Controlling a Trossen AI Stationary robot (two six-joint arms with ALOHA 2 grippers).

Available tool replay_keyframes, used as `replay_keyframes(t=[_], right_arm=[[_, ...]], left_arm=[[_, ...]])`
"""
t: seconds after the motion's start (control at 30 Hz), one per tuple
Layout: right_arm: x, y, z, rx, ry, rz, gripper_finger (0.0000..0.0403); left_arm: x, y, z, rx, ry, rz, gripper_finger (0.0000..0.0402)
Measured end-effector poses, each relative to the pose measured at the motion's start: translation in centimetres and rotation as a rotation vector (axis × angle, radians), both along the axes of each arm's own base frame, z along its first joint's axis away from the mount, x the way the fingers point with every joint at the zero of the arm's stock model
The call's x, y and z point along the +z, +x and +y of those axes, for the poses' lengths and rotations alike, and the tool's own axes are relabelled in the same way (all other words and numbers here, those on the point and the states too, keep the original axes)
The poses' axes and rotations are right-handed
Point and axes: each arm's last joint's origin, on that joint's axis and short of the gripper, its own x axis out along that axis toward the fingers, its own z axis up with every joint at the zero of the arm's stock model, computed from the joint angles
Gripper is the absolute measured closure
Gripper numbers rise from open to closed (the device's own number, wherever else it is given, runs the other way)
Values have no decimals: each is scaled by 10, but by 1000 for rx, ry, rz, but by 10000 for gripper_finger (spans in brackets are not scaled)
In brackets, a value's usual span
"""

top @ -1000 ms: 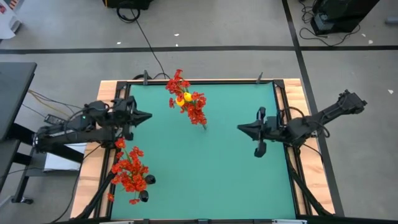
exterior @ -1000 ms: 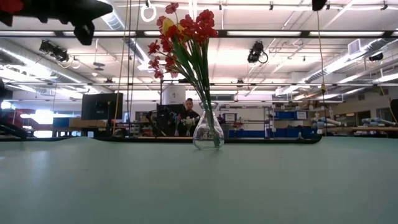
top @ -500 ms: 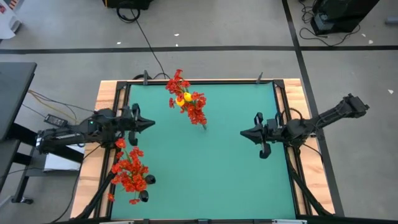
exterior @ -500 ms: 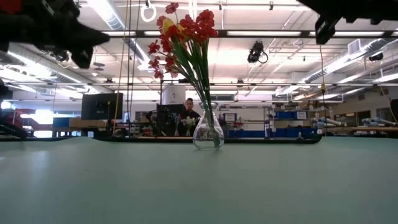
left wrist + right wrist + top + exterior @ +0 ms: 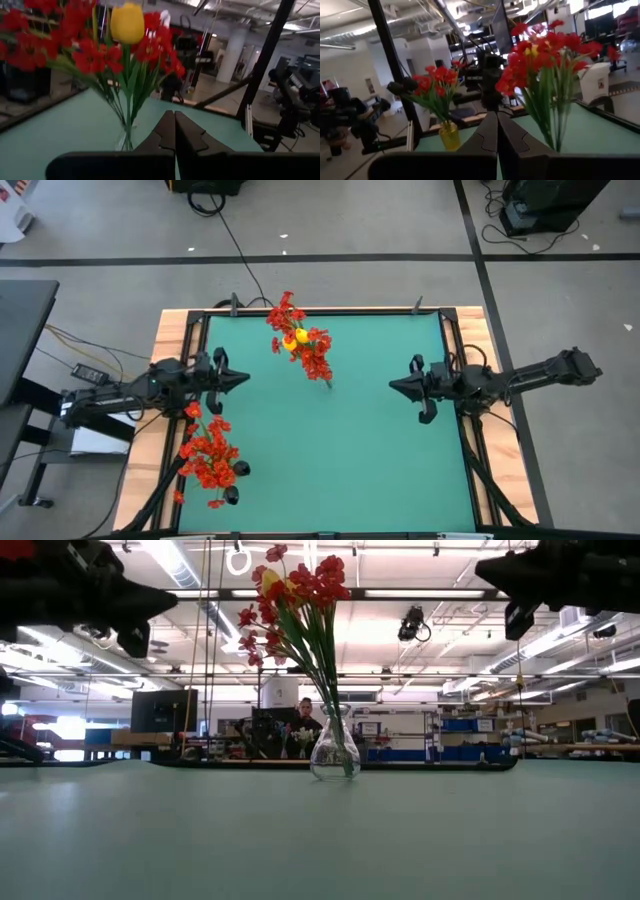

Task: Sort flowers into vase by color
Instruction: Return to Home Position

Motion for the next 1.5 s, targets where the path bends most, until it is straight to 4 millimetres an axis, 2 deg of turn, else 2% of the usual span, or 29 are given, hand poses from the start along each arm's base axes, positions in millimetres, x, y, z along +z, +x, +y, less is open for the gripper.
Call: replay_keyframes(t=[0.3, 0.43, 0.57, 0.87, 1.03, 1.5], right_arm=[[-19, -23, -10, -17, 23, 40, 398], [-20, -28, -12, -18, 21, 32, 398], [-21, -30, -14, -20, 17, 48, 398], [-26, -33, -15, -12, 5, 92, 398], [-40, -32, -16, -19, 18, 121, 398], [-41, -32, -20, -102, -34, 134, 385]], left_arm=[[-10, -6, -1, 15, -3, 3, 401], [-13, -9, 0, 61, 11, -25, 401], [-24, -7, 0, 57, -11, -42, 401], [-24, -7, 0, 70, 13, -43, 401], [-26, -7, 1, 95, -10, -19, 401], [-31, -6, 1, 131, -16, 27, 398]])
